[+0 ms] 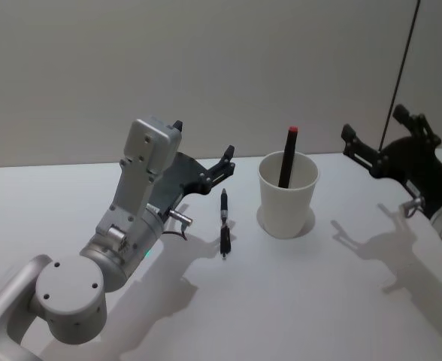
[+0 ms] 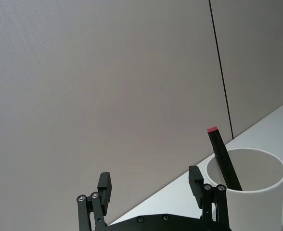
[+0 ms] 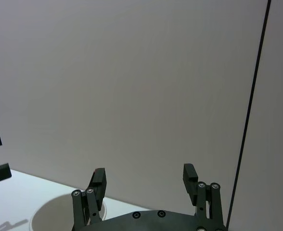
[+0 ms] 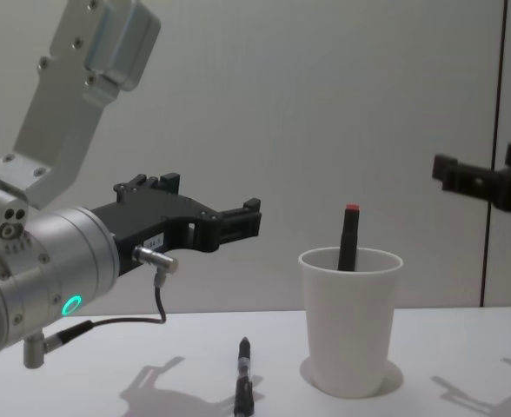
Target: Place the pen into the pen holder.
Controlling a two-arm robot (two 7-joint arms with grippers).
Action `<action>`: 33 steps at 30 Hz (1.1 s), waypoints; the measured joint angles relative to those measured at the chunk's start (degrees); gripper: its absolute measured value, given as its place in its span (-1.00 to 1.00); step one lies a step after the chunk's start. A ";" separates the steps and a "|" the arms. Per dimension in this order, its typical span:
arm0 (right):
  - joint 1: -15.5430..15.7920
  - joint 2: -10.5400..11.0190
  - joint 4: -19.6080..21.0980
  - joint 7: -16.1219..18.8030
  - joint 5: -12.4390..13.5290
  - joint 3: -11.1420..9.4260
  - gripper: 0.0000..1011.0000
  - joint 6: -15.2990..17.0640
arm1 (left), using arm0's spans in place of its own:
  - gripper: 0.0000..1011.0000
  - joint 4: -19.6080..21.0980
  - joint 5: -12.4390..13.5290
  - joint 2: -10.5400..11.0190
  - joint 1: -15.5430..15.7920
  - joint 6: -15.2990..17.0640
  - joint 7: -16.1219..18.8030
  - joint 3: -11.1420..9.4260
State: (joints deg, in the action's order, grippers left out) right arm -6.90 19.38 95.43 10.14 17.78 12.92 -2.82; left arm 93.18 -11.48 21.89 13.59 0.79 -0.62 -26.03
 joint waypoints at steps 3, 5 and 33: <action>1.74 -0.02 1.29 -1.42 -0.29 0.02 0.98 1.01 | 0.98 0.00 0.00 0.00 0.00 0.00 0.00 0.00; 3.06 -0.03 2.27 -2.48 -0.51 0.03 0.98 1.86 | 0.98 0.00 0.00 0.00 0.00 0.00 0.00 0.00; 7.74 -0.05 5.81 -6.33 -1.32 0.02 0.98 4.82 | 0.98 0.00 0.00 0.00 0.00 0.00 0.00 0.00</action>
State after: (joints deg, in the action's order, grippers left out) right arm 0.84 19.33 101.23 3.81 16.46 12.94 2.00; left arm 93.18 -11.48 21.90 13.59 0.79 -0.62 -26.02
